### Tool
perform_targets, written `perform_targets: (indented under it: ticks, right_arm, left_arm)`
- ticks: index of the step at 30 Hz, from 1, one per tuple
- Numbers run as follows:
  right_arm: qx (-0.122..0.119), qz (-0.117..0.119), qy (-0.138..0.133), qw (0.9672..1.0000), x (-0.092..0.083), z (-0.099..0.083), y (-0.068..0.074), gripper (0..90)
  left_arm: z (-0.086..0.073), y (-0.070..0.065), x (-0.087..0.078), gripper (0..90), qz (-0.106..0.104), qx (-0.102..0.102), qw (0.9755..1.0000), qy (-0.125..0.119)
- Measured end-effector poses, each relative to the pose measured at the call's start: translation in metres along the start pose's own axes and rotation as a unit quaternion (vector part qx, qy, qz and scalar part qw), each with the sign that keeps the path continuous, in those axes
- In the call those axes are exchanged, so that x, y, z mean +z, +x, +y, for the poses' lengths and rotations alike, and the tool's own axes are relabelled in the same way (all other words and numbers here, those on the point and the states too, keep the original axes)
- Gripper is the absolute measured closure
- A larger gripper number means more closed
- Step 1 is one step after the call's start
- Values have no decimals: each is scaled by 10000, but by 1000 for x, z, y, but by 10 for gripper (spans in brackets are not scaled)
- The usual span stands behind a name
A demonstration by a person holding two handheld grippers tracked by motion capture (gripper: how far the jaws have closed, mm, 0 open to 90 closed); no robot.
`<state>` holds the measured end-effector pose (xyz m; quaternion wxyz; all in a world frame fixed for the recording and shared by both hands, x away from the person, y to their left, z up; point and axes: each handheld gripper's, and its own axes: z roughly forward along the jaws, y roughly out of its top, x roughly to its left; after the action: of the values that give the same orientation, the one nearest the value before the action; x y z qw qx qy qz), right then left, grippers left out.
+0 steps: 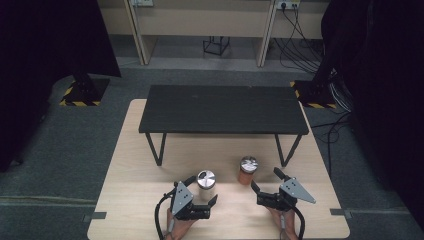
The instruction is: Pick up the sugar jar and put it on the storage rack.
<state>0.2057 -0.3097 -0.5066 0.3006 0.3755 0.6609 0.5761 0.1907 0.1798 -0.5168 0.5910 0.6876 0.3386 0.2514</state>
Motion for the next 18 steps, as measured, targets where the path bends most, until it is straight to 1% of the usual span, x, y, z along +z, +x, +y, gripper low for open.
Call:
perform_targets:
  ticks: [8, 12, 18]
  right_arm:
    - [-12, 19, -35, 10000, 0, -1, -1, 3]
    - [-19, 24, -32, 10000, 0, -1, -1, 2]
    - [-15, 25, -20, 10000, 0, 0, -1, 2]
  left_arm:
    - [3, -1, 8, 35, 101, -57, 9998, 189]
    - [5, -2, 10, 41, 134, -23, 9996, 244]
    - [7, -2, 14, 69, 133, -68, 9996, 247]
